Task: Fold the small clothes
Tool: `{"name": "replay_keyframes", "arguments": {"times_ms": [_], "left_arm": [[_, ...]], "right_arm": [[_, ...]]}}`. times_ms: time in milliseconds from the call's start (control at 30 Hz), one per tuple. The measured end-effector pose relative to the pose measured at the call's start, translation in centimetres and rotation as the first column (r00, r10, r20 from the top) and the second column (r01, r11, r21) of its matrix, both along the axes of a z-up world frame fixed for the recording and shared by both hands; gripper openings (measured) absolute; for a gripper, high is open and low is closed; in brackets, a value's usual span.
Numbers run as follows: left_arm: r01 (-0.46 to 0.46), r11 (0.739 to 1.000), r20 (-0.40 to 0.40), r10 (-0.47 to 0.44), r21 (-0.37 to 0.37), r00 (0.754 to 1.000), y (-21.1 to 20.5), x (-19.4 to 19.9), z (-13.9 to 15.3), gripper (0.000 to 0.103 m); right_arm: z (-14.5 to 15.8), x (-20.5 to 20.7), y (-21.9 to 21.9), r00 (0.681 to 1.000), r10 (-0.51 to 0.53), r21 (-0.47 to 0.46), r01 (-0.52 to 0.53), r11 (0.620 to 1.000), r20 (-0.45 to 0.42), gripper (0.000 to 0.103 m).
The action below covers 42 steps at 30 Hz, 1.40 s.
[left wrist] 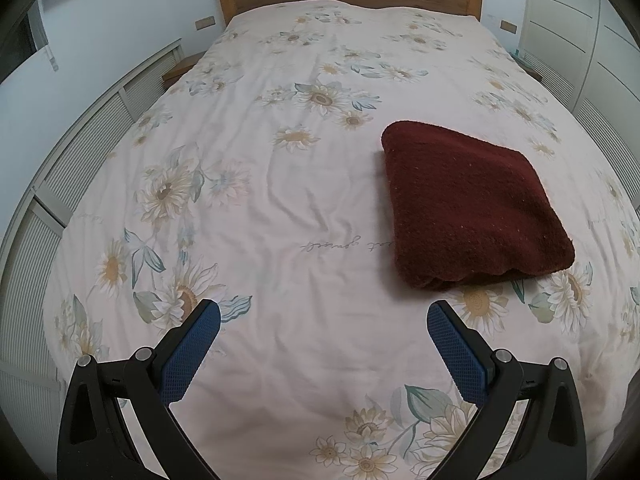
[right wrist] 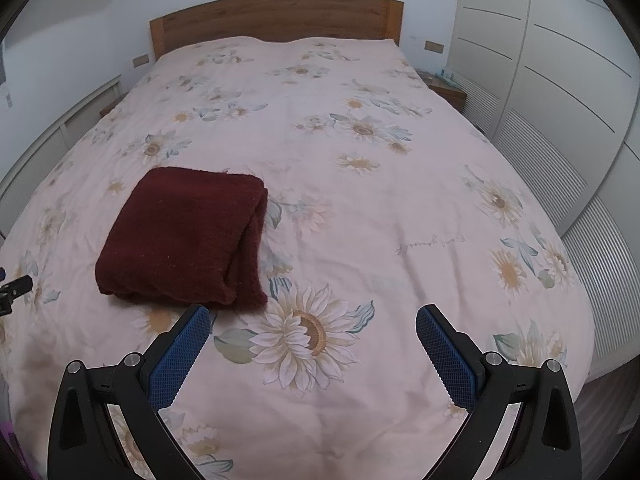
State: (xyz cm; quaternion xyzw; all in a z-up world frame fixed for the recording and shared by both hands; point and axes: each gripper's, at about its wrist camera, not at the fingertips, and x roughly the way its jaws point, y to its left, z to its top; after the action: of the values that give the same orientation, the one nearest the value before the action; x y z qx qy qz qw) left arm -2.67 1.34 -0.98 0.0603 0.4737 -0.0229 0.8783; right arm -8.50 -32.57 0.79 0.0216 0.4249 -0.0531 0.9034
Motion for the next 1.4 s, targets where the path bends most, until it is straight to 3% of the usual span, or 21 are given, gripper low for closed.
{"name": "replay_keyframes", "arguments": {"times_ms": [1400], "left_arm": [[-0.015, 1.0, -0.009, 0.015, -0.018, 1.0, -0.4, -0.2, 0.2, 0.102]], "right_arm": [[-1.0, 0.1, -0.4, 0.999, 0.0, -0.002, 0.0, 1.0, -0.045, 0.103]]}}
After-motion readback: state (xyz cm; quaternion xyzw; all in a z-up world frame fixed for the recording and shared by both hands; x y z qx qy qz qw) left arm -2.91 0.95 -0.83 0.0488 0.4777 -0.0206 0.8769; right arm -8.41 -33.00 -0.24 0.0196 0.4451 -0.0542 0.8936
